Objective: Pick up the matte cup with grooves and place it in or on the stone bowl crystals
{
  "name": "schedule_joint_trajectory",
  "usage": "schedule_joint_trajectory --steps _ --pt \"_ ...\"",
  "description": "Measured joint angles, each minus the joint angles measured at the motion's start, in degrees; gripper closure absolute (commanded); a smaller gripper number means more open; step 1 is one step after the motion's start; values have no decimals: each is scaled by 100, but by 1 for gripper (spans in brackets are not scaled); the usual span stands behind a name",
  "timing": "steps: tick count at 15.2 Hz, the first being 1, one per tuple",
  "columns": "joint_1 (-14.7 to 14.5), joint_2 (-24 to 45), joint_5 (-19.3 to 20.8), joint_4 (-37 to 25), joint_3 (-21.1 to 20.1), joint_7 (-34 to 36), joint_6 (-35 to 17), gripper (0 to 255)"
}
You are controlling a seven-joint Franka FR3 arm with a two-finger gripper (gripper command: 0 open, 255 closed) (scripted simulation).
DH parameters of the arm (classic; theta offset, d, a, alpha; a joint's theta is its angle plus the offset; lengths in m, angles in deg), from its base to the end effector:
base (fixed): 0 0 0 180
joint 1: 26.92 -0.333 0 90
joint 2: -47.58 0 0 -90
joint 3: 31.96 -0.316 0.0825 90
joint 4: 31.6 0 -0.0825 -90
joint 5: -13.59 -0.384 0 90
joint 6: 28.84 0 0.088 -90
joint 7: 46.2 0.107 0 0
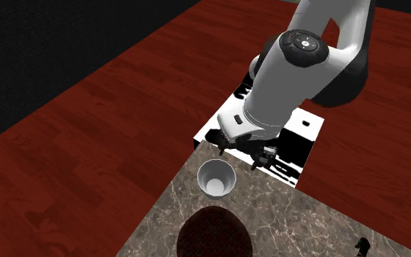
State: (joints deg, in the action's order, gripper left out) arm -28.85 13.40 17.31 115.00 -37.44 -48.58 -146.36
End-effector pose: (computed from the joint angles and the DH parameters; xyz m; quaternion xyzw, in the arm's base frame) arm 0.3718 0.0461 0.4711 0.9933 0.0918 0.0450 0.0546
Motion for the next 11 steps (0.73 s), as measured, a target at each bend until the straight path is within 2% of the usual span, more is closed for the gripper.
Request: schedule_joint_trajectory --steps 5,11 --pt "43 789 234 299 -322 410 -966 0" --pt "130 1292 429 493 -428 614 -1629 0"
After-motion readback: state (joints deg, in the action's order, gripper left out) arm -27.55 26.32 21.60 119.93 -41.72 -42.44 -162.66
